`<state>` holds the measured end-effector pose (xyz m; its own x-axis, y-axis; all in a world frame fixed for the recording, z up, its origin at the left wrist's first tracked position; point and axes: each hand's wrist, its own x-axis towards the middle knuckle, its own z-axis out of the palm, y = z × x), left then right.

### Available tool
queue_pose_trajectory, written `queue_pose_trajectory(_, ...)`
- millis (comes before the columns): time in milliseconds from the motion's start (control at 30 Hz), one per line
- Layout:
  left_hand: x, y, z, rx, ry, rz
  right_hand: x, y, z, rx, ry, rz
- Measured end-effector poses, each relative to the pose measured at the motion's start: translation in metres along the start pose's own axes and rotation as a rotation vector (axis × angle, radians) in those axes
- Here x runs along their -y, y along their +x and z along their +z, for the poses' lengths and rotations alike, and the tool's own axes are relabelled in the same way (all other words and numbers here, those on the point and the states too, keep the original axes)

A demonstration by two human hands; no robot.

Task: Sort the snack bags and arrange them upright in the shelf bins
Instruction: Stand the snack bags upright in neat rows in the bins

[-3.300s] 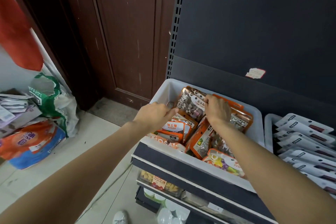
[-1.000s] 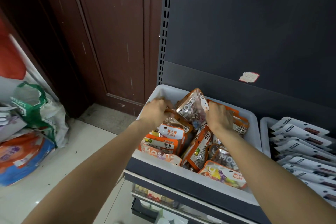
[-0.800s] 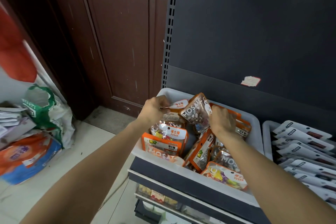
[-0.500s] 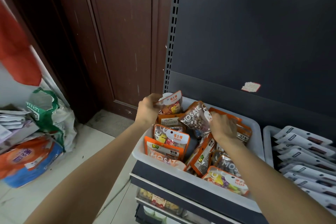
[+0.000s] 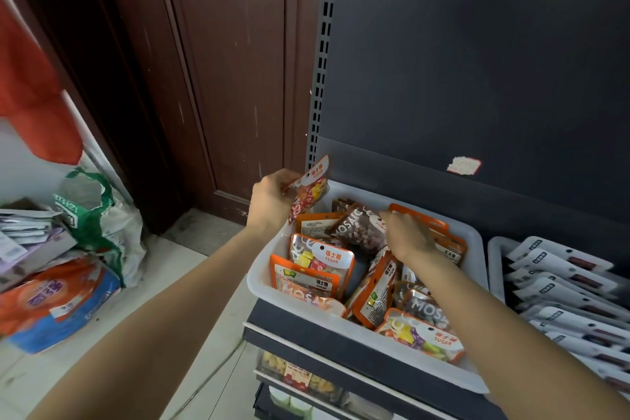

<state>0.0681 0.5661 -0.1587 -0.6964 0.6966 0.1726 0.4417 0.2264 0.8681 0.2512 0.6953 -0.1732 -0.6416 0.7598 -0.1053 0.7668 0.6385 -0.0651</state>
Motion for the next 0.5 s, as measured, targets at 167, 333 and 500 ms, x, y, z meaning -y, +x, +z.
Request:
queue_pose_trajectory(167, -0.012, -0.002, -0.004, -0.067, -0.001, 0.034, 0.004, -0.002, 0.0, -0.015, 0.191, 0.034)
queue_pose_trajectory(333, -0.02, -0.012, 0.0, 0.031, 0.05, 0.185, 0.028, -0.01, -0.021, -0.152, 0.696, 0.022)
queue_pose_trajectory(500, -0.021, -0.029, 0.034, 0.311, 0.146, 0.308, 0.038, -0.001, -0.029, -0.014, 1.193, 0.181)
